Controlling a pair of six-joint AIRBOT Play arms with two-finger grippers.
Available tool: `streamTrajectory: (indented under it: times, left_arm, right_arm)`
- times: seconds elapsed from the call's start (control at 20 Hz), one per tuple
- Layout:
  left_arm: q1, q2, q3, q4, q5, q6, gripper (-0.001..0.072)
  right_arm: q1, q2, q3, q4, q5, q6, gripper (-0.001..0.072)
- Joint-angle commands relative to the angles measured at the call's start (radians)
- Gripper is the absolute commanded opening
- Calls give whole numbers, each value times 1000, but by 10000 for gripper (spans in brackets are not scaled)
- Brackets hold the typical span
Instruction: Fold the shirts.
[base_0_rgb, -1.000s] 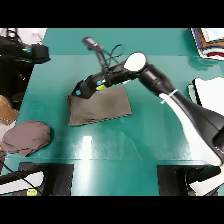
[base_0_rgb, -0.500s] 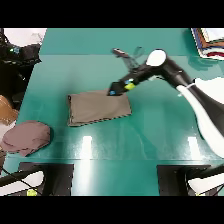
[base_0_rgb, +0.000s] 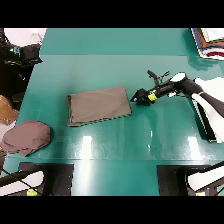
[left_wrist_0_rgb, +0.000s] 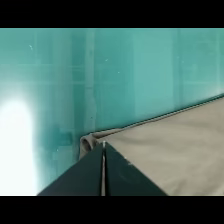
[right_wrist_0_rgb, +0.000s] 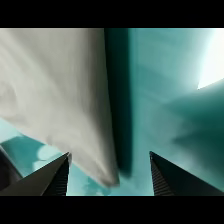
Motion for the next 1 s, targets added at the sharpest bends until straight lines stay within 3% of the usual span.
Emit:
streamTrajectory:
  times: [0.0, 0.1, 0.15, 0.3, 0.35, 0.55, 0.75, 0.95]
  left_arm:
    - [0, 0, 0, -4, 2, 0, 27]
    - [-1, 0, 0, -5, 2, 0, 27]
    - [0, 0, 0, -5, 2, 0, 27]
    - [-1, 0, 0, -17, -14, -1, 26]
    - [-1, 0, 0, -31, -15, -1, 26]
    - [-63, 0, 0, -32, -15, -2, 25]
    - [-216, 0, 0, -31, -2, 0, 26]
    - [-321, 0, 0, -31, 47, 0, 26]
  right_arm:
    - [70, -104, 82, 77, -2, -16, 571]
    - [131, -161, 166, 77, -3, -16, 567]
    - [156, -185, 205, 77, -3, -16, 499]
    - [206, -222, 297, 69, -16, -17, 78]
    - [211, -222, 316, 67, -22, -21, 18]
    - [158, -174, 362, 67, -37, -25, 18]
    - [-33, -44, 362, 47, -36, -24, 18]
    - [-312, 122, 362, -173, -35, 47, 18]
